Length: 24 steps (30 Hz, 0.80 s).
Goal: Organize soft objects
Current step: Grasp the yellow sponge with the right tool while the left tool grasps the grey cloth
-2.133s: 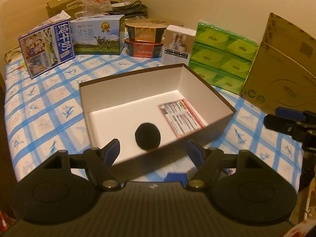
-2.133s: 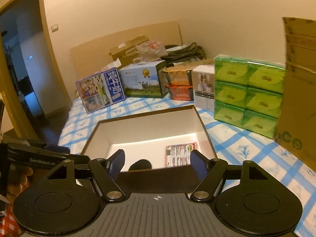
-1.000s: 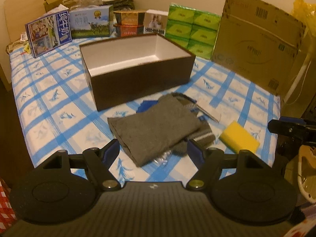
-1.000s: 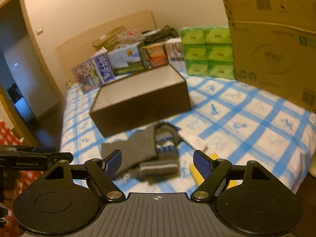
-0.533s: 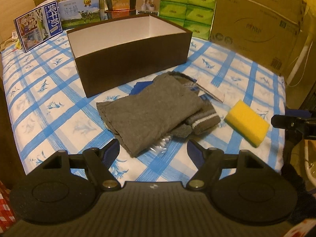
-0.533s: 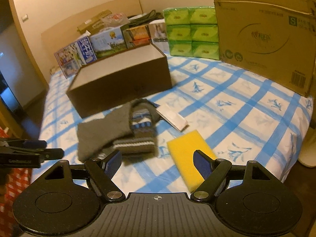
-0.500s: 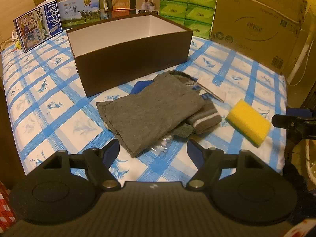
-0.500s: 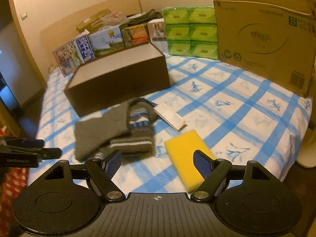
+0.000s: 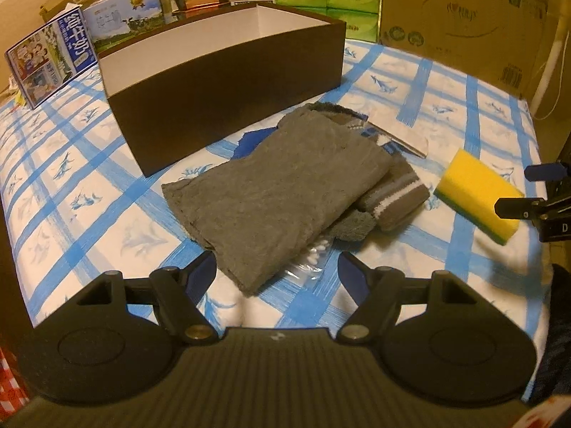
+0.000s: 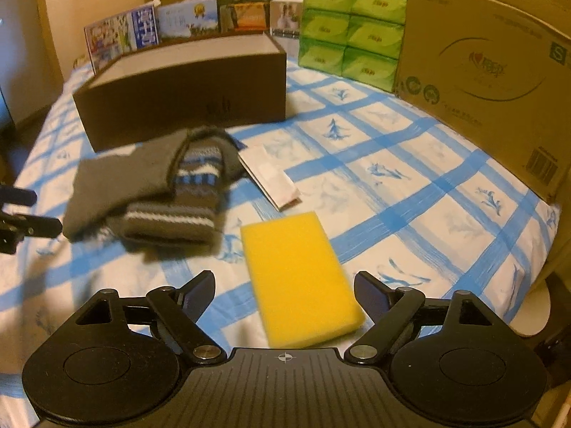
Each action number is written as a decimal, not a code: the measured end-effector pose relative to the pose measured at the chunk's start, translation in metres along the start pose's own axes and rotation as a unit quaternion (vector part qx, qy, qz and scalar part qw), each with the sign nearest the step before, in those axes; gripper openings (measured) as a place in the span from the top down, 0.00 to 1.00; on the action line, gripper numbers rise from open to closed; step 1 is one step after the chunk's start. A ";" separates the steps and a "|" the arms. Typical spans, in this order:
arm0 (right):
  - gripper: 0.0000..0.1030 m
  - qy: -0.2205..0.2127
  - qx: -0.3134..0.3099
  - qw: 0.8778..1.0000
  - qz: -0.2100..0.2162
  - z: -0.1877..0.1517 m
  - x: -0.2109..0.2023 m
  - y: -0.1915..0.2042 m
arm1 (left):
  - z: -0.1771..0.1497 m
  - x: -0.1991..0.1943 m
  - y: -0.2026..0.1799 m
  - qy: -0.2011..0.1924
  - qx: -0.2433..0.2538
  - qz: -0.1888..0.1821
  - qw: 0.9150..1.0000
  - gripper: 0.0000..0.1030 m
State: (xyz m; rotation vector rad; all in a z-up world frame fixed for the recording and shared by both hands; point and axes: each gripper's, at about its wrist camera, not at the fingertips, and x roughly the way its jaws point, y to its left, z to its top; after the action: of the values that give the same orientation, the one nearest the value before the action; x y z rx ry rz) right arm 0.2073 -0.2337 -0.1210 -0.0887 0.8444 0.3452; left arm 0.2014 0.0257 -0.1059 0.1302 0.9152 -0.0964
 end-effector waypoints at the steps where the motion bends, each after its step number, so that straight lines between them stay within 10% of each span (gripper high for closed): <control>1: 0.17 0.003 -0.004 1.000 -0.001 -0.001 0.004 -0.001 | 0.001 0.003 -0.001 0.000 0.005 0.001 1.000 0.29; 24: 0.30 0.054 -0.020 0.998 -0.035 0.001 0.050 0.005 | 0.008 0.044 -0.019 -0.002 0.103 0.018 0.995 0.30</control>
State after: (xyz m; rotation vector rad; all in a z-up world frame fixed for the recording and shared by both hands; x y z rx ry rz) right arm 0.2370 -0.2160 -0.1574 -0.1751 0.9390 0.2928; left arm 0.2318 0.0042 -0.1370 0.3372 0.8982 -0.1583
